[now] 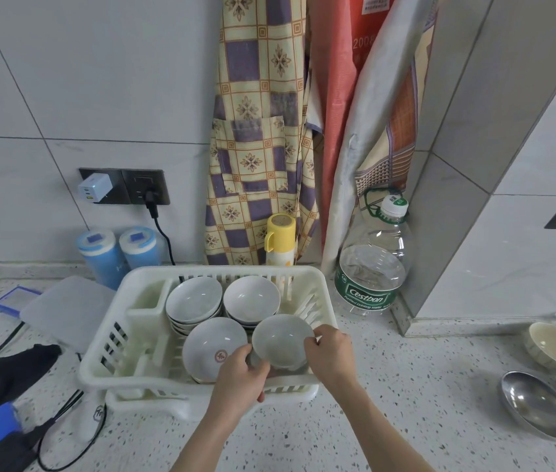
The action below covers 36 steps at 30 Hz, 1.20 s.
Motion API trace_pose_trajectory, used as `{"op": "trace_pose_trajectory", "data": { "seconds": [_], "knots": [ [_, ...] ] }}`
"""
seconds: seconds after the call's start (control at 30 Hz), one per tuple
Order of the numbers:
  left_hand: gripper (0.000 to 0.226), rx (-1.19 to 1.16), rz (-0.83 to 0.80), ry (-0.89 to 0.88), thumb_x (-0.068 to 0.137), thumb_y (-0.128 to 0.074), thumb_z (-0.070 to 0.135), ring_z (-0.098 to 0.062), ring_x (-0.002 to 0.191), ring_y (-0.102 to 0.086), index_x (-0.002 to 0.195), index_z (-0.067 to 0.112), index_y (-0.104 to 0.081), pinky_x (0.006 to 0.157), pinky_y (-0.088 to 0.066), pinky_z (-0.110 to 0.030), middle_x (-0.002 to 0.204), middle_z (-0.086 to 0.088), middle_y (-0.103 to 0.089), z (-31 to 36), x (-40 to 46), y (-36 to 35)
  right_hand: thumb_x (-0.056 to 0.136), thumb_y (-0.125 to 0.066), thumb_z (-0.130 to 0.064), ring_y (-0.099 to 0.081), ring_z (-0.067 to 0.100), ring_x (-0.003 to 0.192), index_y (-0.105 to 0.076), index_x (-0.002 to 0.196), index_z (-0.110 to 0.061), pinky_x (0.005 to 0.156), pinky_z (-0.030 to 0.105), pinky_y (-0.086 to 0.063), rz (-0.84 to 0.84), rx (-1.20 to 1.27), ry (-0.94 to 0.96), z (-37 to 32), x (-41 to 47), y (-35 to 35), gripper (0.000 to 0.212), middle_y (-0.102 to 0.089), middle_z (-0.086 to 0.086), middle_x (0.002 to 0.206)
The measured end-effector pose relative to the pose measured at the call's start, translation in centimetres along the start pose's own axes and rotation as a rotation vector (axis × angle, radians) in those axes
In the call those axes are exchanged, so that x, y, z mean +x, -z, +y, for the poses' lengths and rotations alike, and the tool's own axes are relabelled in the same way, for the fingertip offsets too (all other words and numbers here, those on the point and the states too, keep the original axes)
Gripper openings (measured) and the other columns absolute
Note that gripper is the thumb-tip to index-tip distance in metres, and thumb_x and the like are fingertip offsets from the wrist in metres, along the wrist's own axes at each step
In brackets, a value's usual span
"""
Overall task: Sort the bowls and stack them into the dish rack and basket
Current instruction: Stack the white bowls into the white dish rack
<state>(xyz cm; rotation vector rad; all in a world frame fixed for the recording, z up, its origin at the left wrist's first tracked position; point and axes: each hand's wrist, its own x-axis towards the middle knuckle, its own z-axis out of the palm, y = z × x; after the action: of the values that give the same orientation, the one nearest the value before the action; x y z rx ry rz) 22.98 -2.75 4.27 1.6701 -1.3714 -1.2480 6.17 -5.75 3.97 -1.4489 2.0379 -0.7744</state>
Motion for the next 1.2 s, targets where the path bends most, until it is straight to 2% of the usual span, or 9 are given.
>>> {"op": "trace_pose_trajectory", "data": {
  "seconds": [0.1, 0.2, 0.3, 0.47, 0.7, 0.87, 0.97, 1.1, 1.2],
  "knots": [
    [0.02, 0.055, -0.011, 0.045, 0.094, -0.054, 0.026, -0.007, 0.035, -0.048, 0.096, 0.009, -0.064, 0.036, -0.032, -0.015, 0.045, 0.005, -0.051, 0.2, -0.2, 0.0, 0.08, -0.053, -0.008, -0.036, 0.02, 0.053, -0.061, 0.079, 0.008, 0.049, 0.025, -0.028, -0.002, 0.018, -0.016, 0.1, 0.0, -0.2, 0.018, -0.047, 0.008, 0.06],
    [0.023, 0.093, 0.003, 0.091, 0.091, -0.052, 0.017, -0.007, 0.031, -0.044, 0.088, -0.003, -0.063, 0.035, -0.028, -0.017, 0.045, 0.003, -0.049, 0.4, -0.3, 0.0, 0.078, -0.054, -0.007, -0.032, 0.019, 0.051, -0.052, 0.065, -0.004, 0.048, 0.024, -0.025, -0.031, 0.0, -0.021, -0.1, 0.1, -0.2, 0.014, -0.042, 0.006, 0.057],
    [0.025, 0.141, -0.003, 0.114, 0.089, -0.051, 0.013, -0.008, 0.03, -0.044, 0.084, -0.008, -0.062, 0.034, -0.027, -0.017, 0.05, -0.003, -0.051, 0.5, -0.4, 0.0, 0.077, -0.054, -0.005, -0.028, 0.015, 0.045, -0.04, 0.058, -0.009, 0.042, 0.022, -0.023, -0.038, -0.039, -0.011, -0.2, 0.1, -0.2, 0.023, -0.036, 0.001, 0.051],
    [0.021, 0.122, -0.059, 0.141, 0.09, -0.049, 0.012, -0.01, 0.039, -0.056, 0.07, 0.008, -0.05, 0.039, -0.026, -0.019, 0.051, -0.003, -0.043, 0.5, -0.2, -0.1, 0.079, -0.052, -0.005, -0.022, 0.011, 0.041, -0.029, 0.055, -0.014, 0.036, 0.017, -0.016, -0.041, -0.138, 0.005, -0.2, 0.2, -0.4, 0.034, -0.028, -0.003, 0.049],
    [0.024, 0.122, -0.075, 0.17, 0.092, -0.048, 0.014, -0.017, 0.047, -0.062, 0.068, 0.01, -0.046, 0.04, -0.027, -0.021, 0.042, 0.006, -0.046, 0.4, -0.3, 0.0, 0.078, -0.048, -0.005, -0.024, 0.011, 0.044, -0.028, 0.059, -0.015, 0.039, 0.02, -0.018, -0.11, -0.303, -0.011, -0.5, 0.3, -0.8, 0.029, -0.031, -0.003, 0.054],
    [0.021, 0.13, -0.1, 0.172, 0.094, -0.047, 0.013, -0.011, 0.045, -0.063, 0.074, 0.008, -0.051, 0.038, -0.03, -0.019, 0.056, -0.003, -0.053, 0.4, -0.5, -0.1, 0.081, -0.049, -0.006, -0.036, 0.008, 0.051, -0.031, 0.067, -0.015, 0.043, 0.02, -0.026, -0.2, -0.382, -0.044, -0.7, 0.9, -0.8, 0.024, -0.039, -0.004, 0.065],
    [0.019, 0.152, -0.109, 0.156, 0.093, -0.047, 0.013, -0.007, 0.04, -0.059, 0.075, 0.011, -0.054, 0.036, -0.029, -0.018, 0.06, -0.005, -0.057, 0.6, -0.8, -0.2, 0.081, -0.051, -0.008, -0.048, 0.016, 0.062, -0.044, 0.085, -0.01, 0.046, 0.02, -0.033, -0.242, -0.429, -0.048, -0.9, 1.2, -0.9, 0.008, -0.04, -0.004, 0.068],
    [0.015, 0.164, -0.091, 0.109, 0.094, -0.047, 0.019, -0.008, 0.048, -0.065, 0.084, 0.03, -0.048, 0.039, -0.035, -0.02, 0.079, -0.001, -0.065, 0.8, -1.0, -0.2, 0.085, -0.052, -0.009, -0.054, 0.021, 0.077, -0.056, 0.113, -0.006, 0.061, 0.026, -0.047, -0.251, -0.517, -0.042, -1.0, 1.4, -1.1, 0.029, -0.053, 0.001, 0.087],
    [0.015, 0.19, -0.075, 0.084, 0.095, -0.048, 0.023, -0.01, 0.053, -0.069, 0.087, 0.035, -0.042, 0.04, -0.037, -0.019, 0.079, 0.012, -0.055, 0.7, -1.2, -0.3, 0.09, -0.05, -0.012, -0.064, 0.021, 0.09, -0.056, 0.118, -0.009, 0.072, 0.028, -0.054, -0.241, -0.611, -0.032, -0.7, 1.4, -1.5, 0.029, -0.064, 0.005, 0.107]
  ]
}}
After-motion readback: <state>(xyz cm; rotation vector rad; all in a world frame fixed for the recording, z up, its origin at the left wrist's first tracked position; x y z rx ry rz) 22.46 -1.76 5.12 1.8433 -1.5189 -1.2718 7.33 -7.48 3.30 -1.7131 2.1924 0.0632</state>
